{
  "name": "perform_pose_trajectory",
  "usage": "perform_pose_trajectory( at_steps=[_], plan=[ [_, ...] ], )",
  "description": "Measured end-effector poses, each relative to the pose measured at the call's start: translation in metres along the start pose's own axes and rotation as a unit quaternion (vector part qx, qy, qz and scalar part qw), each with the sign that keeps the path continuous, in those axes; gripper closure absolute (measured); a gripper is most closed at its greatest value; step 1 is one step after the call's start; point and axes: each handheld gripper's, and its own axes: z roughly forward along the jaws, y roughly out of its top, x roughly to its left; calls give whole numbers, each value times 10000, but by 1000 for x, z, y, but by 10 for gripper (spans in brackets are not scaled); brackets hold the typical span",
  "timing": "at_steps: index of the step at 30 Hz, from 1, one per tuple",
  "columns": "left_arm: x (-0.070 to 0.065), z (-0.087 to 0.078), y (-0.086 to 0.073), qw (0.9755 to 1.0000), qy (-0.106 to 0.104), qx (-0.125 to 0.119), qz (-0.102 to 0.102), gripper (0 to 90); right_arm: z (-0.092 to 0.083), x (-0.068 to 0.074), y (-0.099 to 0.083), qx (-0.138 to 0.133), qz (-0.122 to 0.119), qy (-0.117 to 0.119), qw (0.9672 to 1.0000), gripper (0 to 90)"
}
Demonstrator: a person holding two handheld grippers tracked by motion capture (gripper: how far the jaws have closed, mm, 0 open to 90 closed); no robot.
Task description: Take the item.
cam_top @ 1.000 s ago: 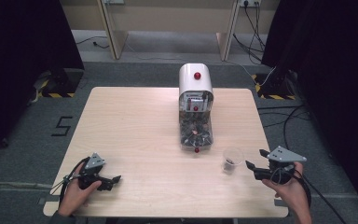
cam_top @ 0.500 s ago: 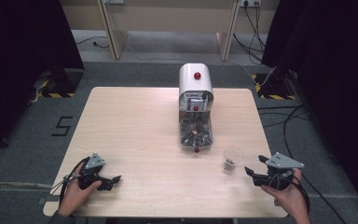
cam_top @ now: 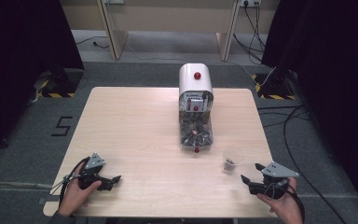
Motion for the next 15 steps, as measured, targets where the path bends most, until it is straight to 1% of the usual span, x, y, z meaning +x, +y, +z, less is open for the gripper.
perform_pose_trajectory(
  at_steps=[4,8,9,11,15],
  plan=[
    [0,0,0,10000,0,0,0,0,4,5,-8,32,174,34,9998,274],
    [0,0,0,10000,0,-1,0,0,6,8,-13,180,164,-82,9997,271],
    [0,0,0,10000,0,0,0,0,6,8,-15,165,147,-80,9997,271],
    [0,0,0,10000,-1,0,-1,0,6,8,-17,199,208,-85,9995,271],
    [0,0,0,10000,0,-1,0,0,4,9,-22,227,230,-104,9994,270]
  ],
)
